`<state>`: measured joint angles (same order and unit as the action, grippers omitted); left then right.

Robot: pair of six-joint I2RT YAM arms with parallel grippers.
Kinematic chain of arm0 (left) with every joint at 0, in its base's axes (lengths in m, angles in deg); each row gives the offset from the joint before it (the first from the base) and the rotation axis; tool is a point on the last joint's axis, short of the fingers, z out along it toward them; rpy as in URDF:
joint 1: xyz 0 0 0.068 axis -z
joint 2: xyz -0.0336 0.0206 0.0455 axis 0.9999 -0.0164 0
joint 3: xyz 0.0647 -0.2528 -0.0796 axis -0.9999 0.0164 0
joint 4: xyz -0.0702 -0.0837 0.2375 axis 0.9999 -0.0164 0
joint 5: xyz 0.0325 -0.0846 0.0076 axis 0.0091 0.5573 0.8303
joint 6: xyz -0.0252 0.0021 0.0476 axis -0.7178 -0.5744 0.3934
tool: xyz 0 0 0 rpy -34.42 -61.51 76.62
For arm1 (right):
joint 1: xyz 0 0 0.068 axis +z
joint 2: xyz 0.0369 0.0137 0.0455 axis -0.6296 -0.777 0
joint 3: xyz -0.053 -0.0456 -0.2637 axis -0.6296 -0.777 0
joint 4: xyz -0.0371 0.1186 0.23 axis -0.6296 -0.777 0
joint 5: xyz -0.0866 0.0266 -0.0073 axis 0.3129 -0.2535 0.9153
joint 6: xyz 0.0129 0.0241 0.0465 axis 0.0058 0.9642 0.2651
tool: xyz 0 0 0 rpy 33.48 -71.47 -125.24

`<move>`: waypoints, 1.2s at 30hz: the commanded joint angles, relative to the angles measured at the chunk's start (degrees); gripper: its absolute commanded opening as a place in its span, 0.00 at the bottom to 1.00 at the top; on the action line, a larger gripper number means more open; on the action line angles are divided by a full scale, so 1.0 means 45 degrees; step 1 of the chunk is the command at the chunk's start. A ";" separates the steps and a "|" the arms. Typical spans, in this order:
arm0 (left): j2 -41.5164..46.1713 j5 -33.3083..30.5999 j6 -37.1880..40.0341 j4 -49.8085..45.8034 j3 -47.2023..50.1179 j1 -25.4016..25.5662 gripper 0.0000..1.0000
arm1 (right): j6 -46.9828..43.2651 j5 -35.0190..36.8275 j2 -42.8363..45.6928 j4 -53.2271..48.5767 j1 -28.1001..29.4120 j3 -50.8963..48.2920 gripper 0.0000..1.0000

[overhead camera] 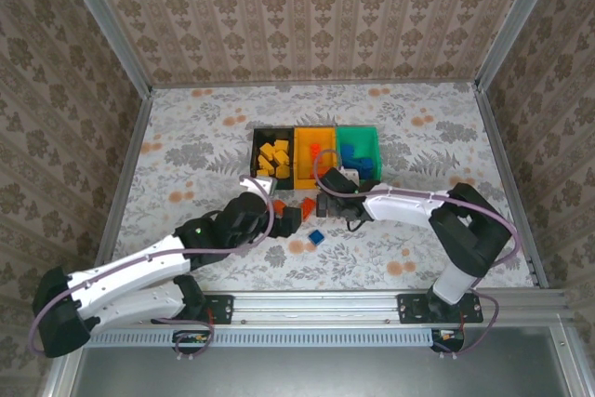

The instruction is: Sort the legos into containers by color

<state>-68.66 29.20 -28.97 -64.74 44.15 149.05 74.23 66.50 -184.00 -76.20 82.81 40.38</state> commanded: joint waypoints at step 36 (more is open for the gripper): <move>0.2003 -0.0941 -0.0801 -0.2041 0.1364 -0.0552 1.00 | -0.1465 0.0663 0.1537 -0.2217 0.0498 0.2421 0.56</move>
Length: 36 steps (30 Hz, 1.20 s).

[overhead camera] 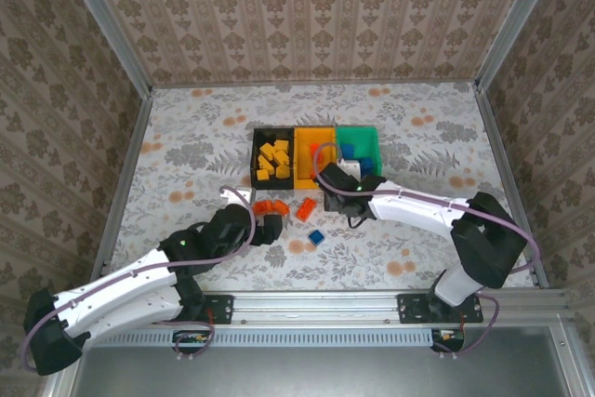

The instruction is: Sort the legos into containers by color

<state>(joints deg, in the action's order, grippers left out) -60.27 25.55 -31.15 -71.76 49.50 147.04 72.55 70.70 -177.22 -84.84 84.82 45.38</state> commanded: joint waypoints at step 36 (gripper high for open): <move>-0.4381 0.2957 0.1100 0.0517 -0.1529 0.0915 1.00 | -0.1711 -0.0733 -0.0708 0.0258 -0.1448 0.3255 0.91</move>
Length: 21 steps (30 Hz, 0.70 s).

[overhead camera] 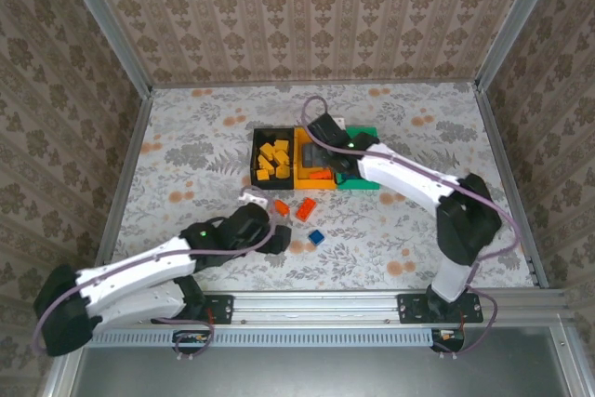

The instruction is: Sort the legos into containers by color

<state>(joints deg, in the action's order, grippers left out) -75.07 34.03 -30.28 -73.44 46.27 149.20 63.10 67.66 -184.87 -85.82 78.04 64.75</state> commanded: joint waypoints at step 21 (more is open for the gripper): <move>-0.8826 0.0700 0.4003 0.0223 -0.5242 0.1729 0.72 | 0.1127 0.0325 0.5867 0.0521 -0.0730 -0.5793 0.92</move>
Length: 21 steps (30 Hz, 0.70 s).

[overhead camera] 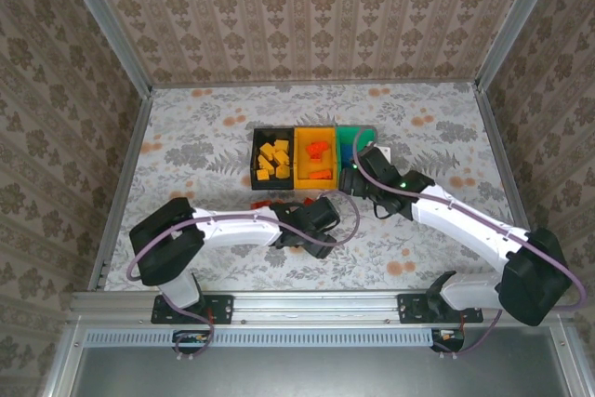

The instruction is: Sort the legos into containers by color

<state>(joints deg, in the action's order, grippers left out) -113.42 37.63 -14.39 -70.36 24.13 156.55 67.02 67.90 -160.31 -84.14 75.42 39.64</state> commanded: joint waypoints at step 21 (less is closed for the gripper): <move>0.0125 -0.0491 0.0640 -0.0177 -0.0670 -0.0021 0.29 | 0.0355 0.0505 0.1731 -0.0085 -0.1194 -0.1098 0.92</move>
<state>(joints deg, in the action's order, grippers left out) -116.07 37.17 -12.34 -70.23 23.45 156.85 67.91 68.19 -155.24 -84.09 71.16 36.40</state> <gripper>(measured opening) 0.331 0.920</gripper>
